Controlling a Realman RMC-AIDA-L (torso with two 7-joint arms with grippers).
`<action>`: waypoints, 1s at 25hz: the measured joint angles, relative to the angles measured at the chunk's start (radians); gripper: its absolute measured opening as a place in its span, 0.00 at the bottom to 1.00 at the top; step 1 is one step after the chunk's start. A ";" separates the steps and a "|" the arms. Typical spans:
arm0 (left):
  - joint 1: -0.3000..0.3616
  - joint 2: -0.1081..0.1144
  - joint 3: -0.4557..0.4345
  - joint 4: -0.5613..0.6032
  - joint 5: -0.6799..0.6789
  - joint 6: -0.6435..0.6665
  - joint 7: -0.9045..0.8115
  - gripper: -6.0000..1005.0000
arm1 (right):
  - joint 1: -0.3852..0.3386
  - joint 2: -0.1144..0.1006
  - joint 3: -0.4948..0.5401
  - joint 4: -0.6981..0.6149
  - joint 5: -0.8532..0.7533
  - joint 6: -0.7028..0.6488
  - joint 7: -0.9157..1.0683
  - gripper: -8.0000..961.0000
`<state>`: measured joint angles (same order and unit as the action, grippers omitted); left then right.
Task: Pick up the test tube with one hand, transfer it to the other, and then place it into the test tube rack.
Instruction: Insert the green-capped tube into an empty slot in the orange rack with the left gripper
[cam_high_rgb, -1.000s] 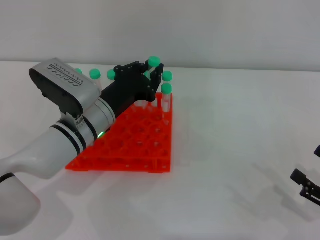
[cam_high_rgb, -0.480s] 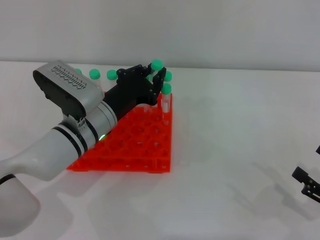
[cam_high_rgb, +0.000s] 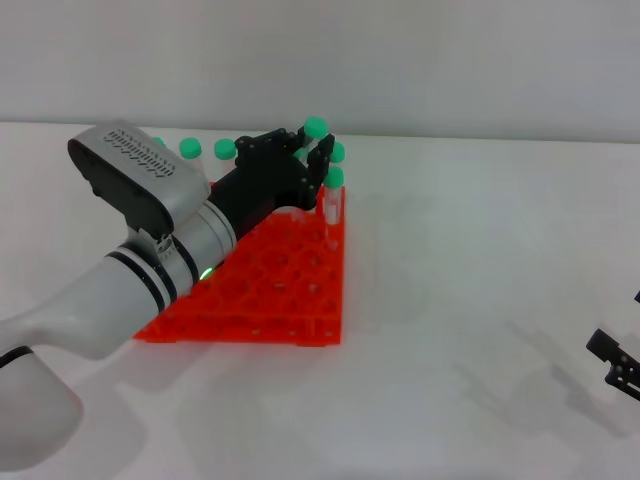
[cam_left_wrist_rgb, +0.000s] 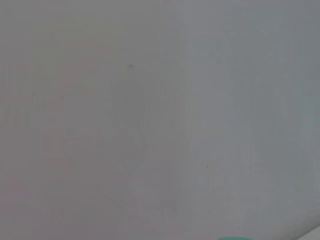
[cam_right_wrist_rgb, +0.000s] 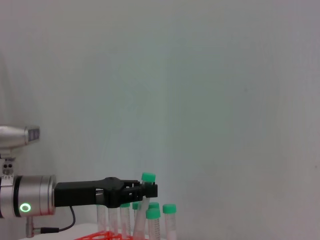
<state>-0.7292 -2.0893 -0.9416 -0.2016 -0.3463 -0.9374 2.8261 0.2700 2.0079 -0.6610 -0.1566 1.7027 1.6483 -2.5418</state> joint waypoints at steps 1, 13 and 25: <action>-0.002 0.000 0.000 0.000 0.000 0.002 0.000 0.28 | 0.000 0.000 0.000 0.000 0.000 0.000 0.000 0.91; -0.012 0.002 0.000 0.000 -0.001 0.031 0.000 0.29 | -0.004 -0.002 0.000 -0.002 0.002 0.001 0.000 0.91; 0.013 0.001 0.001 -0.004 0.013 0.028 -0.001 0.29 | -0.005 -0.002 0.000 -0.001 0.015 0.003 0.000 0.91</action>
<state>-0.7159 -2.0882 -0.9403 -0.2052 -0.3331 -0.9096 2.8253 0.2653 2.0064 -0.6611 -0.1580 1.7176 1.6512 -2.5418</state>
